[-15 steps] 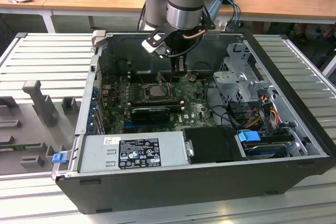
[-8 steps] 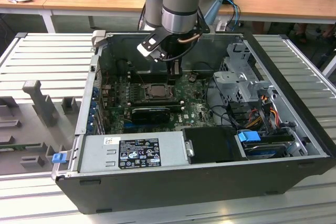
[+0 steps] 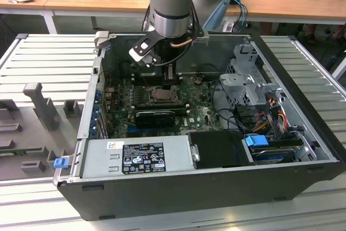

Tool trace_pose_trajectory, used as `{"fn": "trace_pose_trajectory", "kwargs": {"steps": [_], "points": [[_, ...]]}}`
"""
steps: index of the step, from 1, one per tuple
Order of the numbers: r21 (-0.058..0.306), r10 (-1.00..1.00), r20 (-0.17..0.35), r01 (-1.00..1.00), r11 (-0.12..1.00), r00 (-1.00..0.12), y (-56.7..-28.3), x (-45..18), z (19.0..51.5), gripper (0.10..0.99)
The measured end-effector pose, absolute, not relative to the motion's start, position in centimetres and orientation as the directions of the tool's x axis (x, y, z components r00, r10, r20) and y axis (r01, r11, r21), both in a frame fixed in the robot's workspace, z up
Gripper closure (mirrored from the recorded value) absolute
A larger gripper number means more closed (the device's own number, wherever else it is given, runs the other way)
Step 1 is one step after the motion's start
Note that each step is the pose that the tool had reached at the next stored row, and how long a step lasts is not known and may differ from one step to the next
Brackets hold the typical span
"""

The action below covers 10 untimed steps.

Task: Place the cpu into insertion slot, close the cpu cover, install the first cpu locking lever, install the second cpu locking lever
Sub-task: 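Close the cpu cover, then install the first cpu locking lever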

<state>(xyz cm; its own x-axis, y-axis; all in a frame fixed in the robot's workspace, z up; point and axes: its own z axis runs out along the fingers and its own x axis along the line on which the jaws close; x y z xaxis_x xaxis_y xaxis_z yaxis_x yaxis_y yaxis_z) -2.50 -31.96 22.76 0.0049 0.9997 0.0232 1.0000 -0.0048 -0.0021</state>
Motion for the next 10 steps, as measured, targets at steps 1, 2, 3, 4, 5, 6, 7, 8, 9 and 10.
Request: {"fn": "trace_pose_trajectory", "kwargs": {"steps": [1, 2, 3, 4, 5, 6, 7, 8, 9, 10], "points": [[-0.002, 1.0, 0.023, 1.0, -0.005, 0.005, -31.97, -2.8, 22.76, 0.98], [-0.001, 1.0, 0.023, 1.0, -0.005, 0.005, -31.96, -3.09, 22.76, 0.98], [-0.001, 1.0, 0.023, 1.0, -0.005, 0.005, -31.96, -3.27, 22.76, 0.98], [-0.001, 1.0, 0.023, 1.0, -0.005, 0.005, -31.96, -3.39, 22.76, 0.98], [-0.001, 1.0, 0.023, 1.0, -0.005, 0.005, -31.96, -3.46, 22.76, 0.98], [-0.001, 1.0, 0.023, 1.0, -0.005, 0.005, -31.96, -3.51, 22.76, 0.98], [-0.001, 1.0, 0.023, 1.0, -0.005, 0.005, -31.96, -3.64, 22.76, 0.98], [-0.001, 1.0, 0.023, 1.0, -0.005, 0.005, -31.97, -3.66, 22.78, 0.98], [-0.001, 1.0, 0.023, 1.0, -0.005, 0.005, -31.97, -3.66, 22.81, 0.98], [-0.001, 1.0, 0.023, 1.0, -0.005, 0.005, -31.97, -3.66, 22.91, 0.98]]}}
